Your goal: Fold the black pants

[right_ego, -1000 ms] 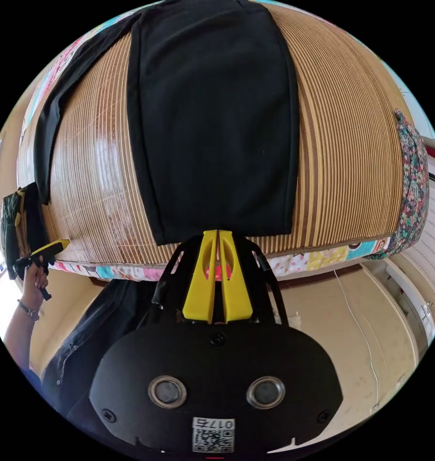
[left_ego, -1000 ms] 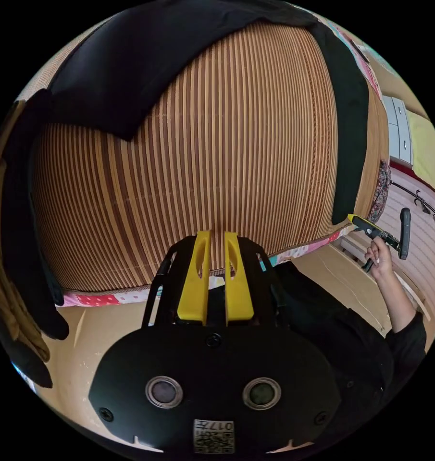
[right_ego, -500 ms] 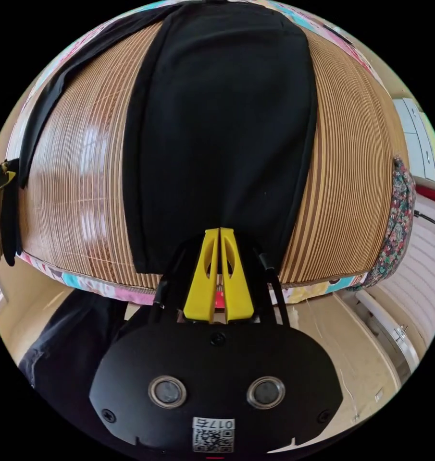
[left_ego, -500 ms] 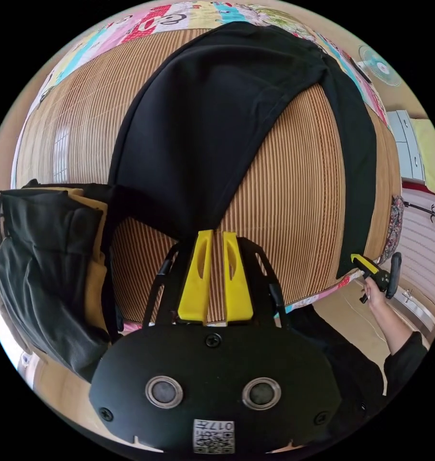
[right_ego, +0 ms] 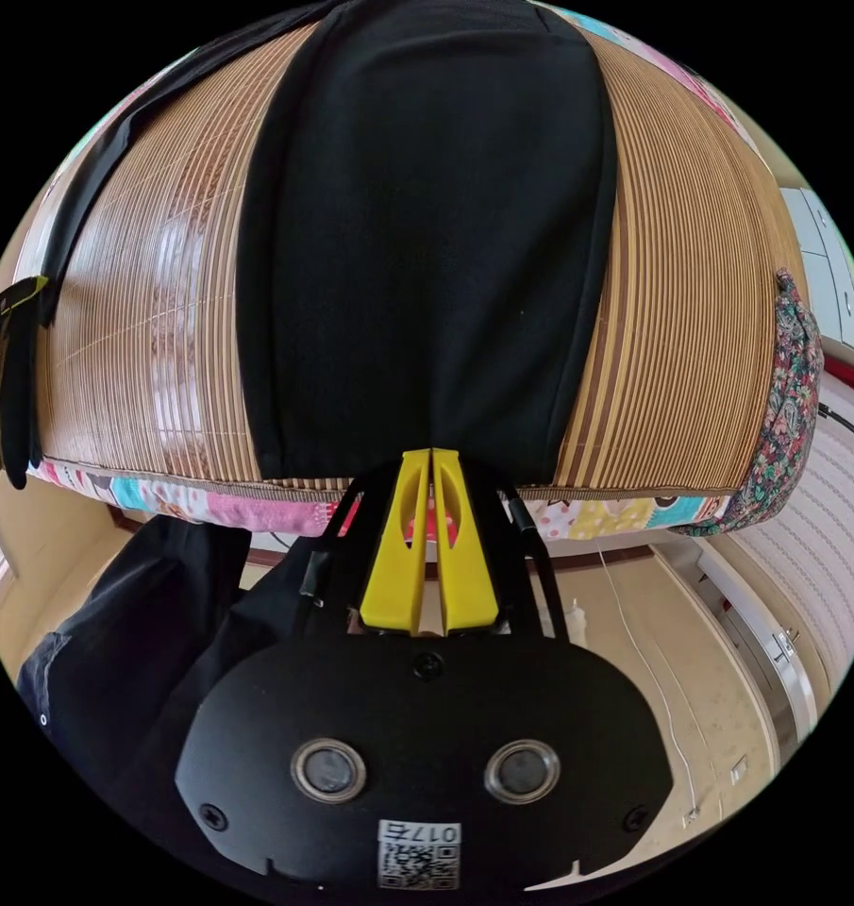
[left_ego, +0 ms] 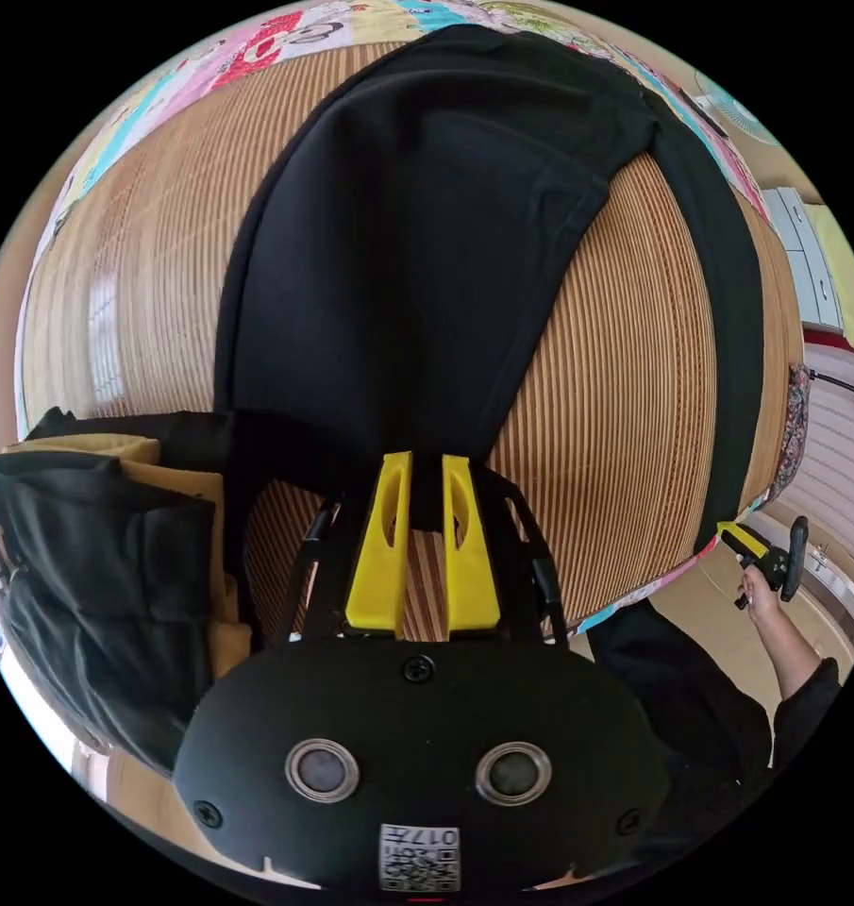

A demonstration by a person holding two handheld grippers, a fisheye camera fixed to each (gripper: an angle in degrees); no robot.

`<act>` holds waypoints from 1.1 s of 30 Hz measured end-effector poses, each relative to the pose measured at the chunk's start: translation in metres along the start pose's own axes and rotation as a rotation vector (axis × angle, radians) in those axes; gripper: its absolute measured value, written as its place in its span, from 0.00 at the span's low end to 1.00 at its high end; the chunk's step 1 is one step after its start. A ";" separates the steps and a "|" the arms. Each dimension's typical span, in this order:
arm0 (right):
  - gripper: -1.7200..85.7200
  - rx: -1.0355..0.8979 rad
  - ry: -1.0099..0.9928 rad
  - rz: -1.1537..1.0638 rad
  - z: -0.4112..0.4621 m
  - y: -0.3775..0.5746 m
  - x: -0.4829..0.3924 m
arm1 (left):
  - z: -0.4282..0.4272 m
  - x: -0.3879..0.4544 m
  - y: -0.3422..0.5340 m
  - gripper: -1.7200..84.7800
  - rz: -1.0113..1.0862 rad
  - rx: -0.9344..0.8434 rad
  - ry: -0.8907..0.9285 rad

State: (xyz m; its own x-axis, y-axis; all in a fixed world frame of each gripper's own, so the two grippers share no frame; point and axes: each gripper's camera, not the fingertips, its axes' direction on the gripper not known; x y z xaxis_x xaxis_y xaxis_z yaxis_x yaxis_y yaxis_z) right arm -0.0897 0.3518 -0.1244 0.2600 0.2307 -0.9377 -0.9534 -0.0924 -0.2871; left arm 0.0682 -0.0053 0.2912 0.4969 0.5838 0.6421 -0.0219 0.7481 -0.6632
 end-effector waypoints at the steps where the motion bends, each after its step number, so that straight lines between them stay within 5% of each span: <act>1: 0.03 -0.005 -0.004 0.007 -0.002 0.000 -0.001 | 0.000 0.003 0.007 0.09 -0.013 0.032 -0.020; 7: 0.02 -0.033 -0.003 0.026 -0.010 -0.002 -0.009 | 0.040 0.069 0.080 0.02 0.062 0.037 -0.200; 15: 0.02 -0.269 0.011 -0.039 0.042 0.036 -0.022 | 0.072 0.116 0.138 0.01 0.025 -0.019 0.141; 19: 0.02 -0.140 -0.078 -0.006 0.034 0.056 -0.012 | 0.073 0.119 0.132 0.01 0.050 -0.081 0.119; 24: 0.03 0.120 -0.140 0.006 -0.008 0.040 -0.003 | 0.040 0.088 0.119 0.02 0.061 0.092 0.187; 33: 0.08 0.245 -0.277 -0.031 -0.022 -0.022 -0.016 | 0.085 0.083 0.077 0.08 0.101 -0.066 0.072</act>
State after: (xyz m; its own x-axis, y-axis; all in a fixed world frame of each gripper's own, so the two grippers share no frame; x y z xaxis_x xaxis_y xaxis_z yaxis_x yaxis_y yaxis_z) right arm -0.0694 0.3285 -0.1073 0.2700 0.4864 -0.8310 -0.9628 0.1459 -0.2275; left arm 0.0336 0.1275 0.3263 0.5559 0.6290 0.5434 -0.0189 0.6632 -0.7482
